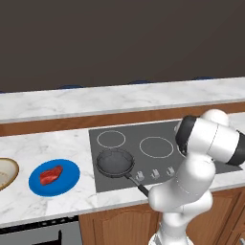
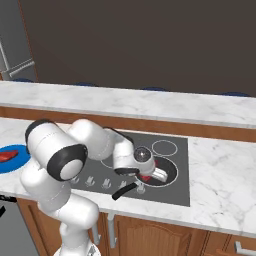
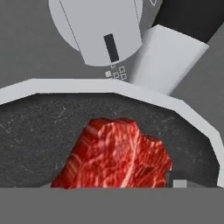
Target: Place one of the steaks on the plate and the other in the bowl. Then place the bowl in the fridge.
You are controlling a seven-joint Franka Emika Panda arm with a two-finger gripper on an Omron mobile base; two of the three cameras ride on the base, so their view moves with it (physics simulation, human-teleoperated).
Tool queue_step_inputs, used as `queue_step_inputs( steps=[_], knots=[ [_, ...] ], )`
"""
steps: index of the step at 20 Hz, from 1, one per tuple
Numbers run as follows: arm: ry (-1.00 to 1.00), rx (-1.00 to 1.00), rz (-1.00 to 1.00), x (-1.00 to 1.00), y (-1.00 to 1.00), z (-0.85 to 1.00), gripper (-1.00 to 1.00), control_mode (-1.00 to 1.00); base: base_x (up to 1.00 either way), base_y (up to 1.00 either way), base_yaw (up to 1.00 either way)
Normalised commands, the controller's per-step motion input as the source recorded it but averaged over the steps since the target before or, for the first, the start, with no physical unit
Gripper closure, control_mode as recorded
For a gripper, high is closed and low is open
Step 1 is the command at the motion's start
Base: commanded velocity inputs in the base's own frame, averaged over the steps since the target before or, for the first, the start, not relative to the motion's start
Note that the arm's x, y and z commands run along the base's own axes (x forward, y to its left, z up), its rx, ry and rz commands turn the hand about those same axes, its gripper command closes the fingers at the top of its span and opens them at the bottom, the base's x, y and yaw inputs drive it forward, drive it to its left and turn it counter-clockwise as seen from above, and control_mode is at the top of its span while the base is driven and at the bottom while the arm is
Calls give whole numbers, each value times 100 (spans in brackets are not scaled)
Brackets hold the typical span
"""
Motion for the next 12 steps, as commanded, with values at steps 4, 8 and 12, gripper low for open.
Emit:
queue_step_inputs(
  steps=[4,8,12],
  knots=[
    [0,0,-14,0,-33,87,100,-100,0,0,0],
    [0,0,-4,-4,-15,100,100,-100,0,0,0],
    [2,0,-2,-13,0,100,100,-100,0,0,0]
  ],
)
